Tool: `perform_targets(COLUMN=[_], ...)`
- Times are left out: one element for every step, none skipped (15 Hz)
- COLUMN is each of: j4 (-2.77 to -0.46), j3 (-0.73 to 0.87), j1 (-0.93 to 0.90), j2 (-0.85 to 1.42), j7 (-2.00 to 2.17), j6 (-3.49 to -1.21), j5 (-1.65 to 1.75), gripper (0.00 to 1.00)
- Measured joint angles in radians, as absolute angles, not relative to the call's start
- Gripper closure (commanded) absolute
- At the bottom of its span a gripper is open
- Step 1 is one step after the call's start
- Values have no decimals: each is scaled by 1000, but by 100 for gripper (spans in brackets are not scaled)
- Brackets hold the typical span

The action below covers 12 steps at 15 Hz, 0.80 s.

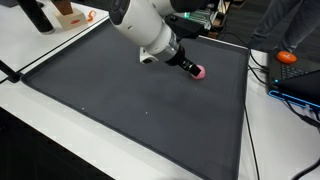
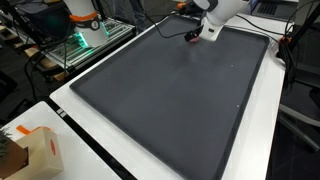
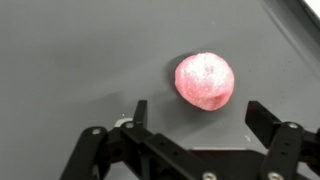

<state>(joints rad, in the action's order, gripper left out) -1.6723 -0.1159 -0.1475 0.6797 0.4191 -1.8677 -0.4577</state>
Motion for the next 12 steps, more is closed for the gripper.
perform_targets(j4=[-1654,-1633,-1608,-1580,-1549,-1519,-1487,-1455,-1422,-1393,-1365,-1341], j3=[-120,-123,-126,-127,-128,-128,-128,-128,-129,-131,-135,-141], j1=[-158,-169,-181,-193,-205,-217,-228,-239,-251,-263,-275,-288], j2=[689,699,710,722,735,746,759,771,783,795,806,816], j7=[402,387,371,355,338,321,304,284,262,237,210,182], j6=[-1853,-1836,-1821,-1803,-1782,-1762,-1742,-1722,-1704,-1688,-1675,-1665], j5=[-440,-420,-396,-368,-334,-302,-268,-237,-207,-184,-163,-146], gripper=[0,0,0,0,0,0,0,0,0,0,0,0])
